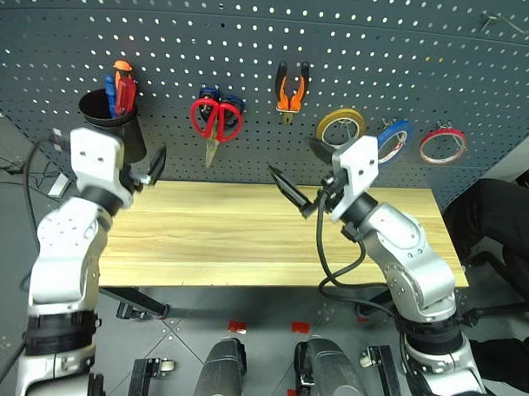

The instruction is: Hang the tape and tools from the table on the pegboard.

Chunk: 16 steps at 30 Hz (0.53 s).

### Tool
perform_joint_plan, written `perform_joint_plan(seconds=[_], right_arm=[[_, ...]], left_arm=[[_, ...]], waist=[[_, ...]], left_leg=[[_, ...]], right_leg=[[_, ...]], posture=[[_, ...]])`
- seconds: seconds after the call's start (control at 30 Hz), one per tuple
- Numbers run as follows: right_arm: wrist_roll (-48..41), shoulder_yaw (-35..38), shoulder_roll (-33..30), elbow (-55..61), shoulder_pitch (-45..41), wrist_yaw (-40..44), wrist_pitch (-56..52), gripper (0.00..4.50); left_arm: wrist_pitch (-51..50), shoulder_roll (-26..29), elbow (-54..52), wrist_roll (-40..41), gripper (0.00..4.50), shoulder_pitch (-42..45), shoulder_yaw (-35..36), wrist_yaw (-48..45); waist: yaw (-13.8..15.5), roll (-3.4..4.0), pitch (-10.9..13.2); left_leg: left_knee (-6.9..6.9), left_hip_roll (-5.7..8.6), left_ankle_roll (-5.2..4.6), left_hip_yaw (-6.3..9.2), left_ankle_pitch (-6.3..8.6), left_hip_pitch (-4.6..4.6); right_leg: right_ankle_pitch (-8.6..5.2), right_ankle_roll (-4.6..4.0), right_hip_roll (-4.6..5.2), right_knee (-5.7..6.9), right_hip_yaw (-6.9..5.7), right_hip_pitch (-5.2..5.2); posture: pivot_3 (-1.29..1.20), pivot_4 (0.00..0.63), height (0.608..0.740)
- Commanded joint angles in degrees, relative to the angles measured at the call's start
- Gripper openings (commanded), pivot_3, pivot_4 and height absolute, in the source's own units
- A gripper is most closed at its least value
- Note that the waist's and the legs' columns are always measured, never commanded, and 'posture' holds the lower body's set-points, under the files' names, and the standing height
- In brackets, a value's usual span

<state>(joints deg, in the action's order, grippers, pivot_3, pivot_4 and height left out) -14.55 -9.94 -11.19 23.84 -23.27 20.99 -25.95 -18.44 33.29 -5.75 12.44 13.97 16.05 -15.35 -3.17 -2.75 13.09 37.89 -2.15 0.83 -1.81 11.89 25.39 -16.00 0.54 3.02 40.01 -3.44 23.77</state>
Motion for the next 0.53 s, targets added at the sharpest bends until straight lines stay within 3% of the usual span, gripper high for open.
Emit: perform_joint_plan(seconds=[0.03, 0.13, 0.53], right_arm=[[4.15, 2.52, 0.87, -2.49, 2.91, -4.44, 6.17, 4.5], [7.81, 4.47, 0.58, -8.02, 5.11, -8.19, 9.28, 4.5], [11.17, 13.87, -1.54, -27.81, 5.18, -14.05, 18.86, 4.5]], left_arm=[[-1.96, -1.84, -0.28, -1.4, 3.91, -0.75, 2.28, 4.28], [-0.33, -3.31, 2.15, -1.07, 3.91, -0.91, 3.38, 4.74], [3.89, -6.33, 8.42, -1.26, 3.91, 0.42, 2.09, 3.73]], waist=[[0.08, 0.0, 0.0], [0.57, 0.02, -0.4], [0.76, 0.17, -1.55]], left_leg=[[0.0, -0.01, -0.02, 0.04, 0.01, -0.09], [-0.05, -0.07, -0.01, 0.1, 0.02, -0.6], [-0.07, -0.17, -0.04, -0.06, -0.02, -0.64]], right_leg=[[0.01, -0.02, -0.03, 0.0, -0.03, -0.09], [0.03, -0.06, -0.07, -0.04, -0.14, -0.58], [0.11, -0.2, -0.18, -0.03, 0.03, -0.56]], posture=[[-0.12, 0.159, 0.74], [-0.12, 0.154, 0.74], [-0.13, 0.132, 0.74]])
